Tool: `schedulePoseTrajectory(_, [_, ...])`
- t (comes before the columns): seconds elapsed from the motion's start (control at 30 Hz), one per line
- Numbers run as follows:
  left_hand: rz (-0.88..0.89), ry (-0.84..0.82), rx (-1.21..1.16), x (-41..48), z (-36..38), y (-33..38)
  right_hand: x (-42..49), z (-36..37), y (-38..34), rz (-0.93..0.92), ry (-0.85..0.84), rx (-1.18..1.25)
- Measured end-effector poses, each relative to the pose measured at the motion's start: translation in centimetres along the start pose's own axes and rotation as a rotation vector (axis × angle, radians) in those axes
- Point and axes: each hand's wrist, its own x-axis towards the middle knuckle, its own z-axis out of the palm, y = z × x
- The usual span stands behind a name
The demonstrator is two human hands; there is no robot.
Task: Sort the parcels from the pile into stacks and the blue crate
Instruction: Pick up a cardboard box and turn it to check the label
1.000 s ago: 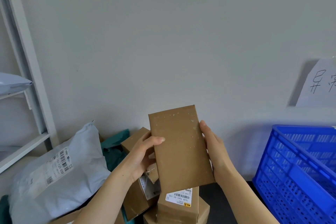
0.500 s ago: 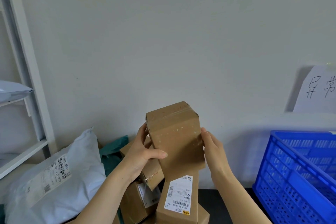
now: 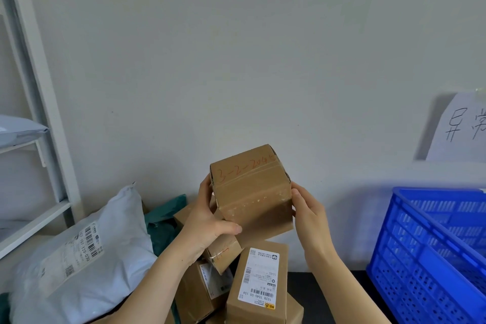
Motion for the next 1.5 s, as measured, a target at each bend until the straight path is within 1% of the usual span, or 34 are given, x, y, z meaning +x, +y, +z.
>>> schedulePoseTrajectory(0.23, [-0.015,0.017,-0.029,-0.1,-0.1,-0.2,-0.3,-0.1,0.5,-0.031,-0.019,-0.021])
schedulePoseTrajectory(0.47, [-0.11,-0.083,-0.271,0.2,-1.7,-1.6,-1.0,0.0,0.0,-0.12,-0.067,-0.041])
schedulePoseTrajectory(0.57, [-0.124,-0.089,-0.316,0.0,-2.1,-1.8,-1.2,0.1,-0.1,-0.136,-0.071,-0.052])
schedulePoseTrajectory(0.73, [-0.061,-0.021,-0.239,-0.1,-1.3,-0.8,-1.7,0.7,-0.1,-0.086,-0.215,-0.032])
schedulePoseTrajectory(0.8, [-0.057,-0.07,-0.311,-0.2,-1.2,-0.1,-1.3,0.9,0.2,-0.063,-0.231,-0.037])
schedulePoseTrajectory(0.9, [-0.123,-0.131,-0.506,-0.1,-1.5,0.9,-0.9,0.9,0.5,-0.05,-0.245,-0.035])
schedulePoseTrajectory(0.93, [-0.146,-0.121,-0.554,-0.1,-1.4,1.2,-1.0,1.0,0.5,-0.058,-0.253,-0.036])
schedulePoseTrajectory(1.0, [-0.164,-0.036,-0.627,-0.1,-1.0,1.6,-1.2,1.2,0.6,-0.082,-0.268,-0.05])
schedulePoseTrajectory(1.07, [-0.162,0.047,-0.654,-0.1,-0.4,1.9,-1.4,1.4,0.6,-0.121,-0.278,-0.09])
schedulePoseTrajectory(1.13, [-0.141,0.088,-0.671,-0.2,0.0,2.3,-1.6,1.6,0.5,-0.162,-0.275,-0.129])
schedulePoseTrajectory(1.27, [-0.107,0.134,-0.692,0.0,0.2,2.7,-1.6,1.8,0.0,-0.23,-0.257,-0.168])
schedulePoseTrajectory(1.5, [-0.106,0.168,-0.682,0.3,0.8,3.3,-0.8,1.7,0.3,-0.269,-0.236,-0.215])
